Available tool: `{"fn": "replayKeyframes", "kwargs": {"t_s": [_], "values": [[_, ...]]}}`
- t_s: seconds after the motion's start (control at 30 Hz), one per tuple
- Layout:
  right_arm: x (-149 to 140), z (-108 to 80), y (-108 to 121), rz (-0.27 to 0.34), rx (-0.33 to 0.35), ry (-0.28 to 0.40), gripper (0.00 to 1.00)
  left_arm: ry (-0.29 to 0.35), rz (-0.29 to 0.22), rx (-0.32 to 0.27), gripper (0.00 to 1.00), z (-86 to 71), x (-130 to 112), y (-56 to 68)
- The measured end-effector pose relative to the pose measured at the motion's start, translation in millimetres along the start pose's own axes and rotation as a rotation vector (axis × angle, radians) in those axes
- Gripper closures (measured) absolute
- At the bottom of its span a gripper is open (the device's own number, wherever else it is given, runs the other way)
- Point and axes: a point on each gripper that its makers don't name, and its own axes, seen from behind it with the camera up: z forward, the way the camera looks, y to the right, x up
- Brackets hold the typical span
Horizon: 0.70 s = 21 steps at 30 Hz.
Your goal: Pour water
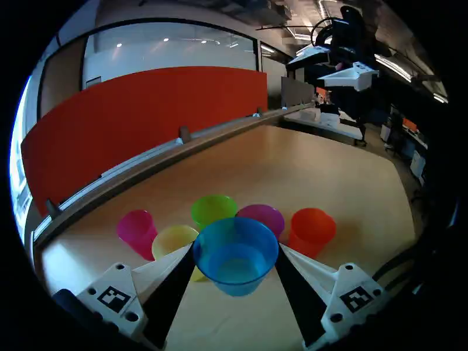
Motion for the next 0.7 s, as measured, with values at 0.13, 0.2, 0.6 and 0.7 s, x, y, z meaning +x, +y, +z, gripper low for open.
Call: {"fn": "replayKeyframes", "kwargs": {"t_s": [0.13, 0.2, 0.6, 0.7], "values": [[1.7, 4.9, -1.6, 0.002, 0.011, 0.002, 0.00, 0.050, -0.016, 0.014, 0.11, -7.9, 14.0, -3.7], [2.2, 7.9, -2.8, 0.003, 0.018, 0.002, 0.00, 0.072, -0.024, 0.021, 0.11, -12.0, 19.8, -5.9], [5.6, 35.3, -14.1, 0.002, 0.071, -0.001, 0.00, 0.166, -0.033, 0.048, 0.11, -36.7, 48.7, -10.5], [8.2, 43.0, -17.2, 0.004, 0.084, 0.003, 0.00, 0.188, -0.032, 0.056, 0.11, -42.2, 56.1, -11.9]]}}
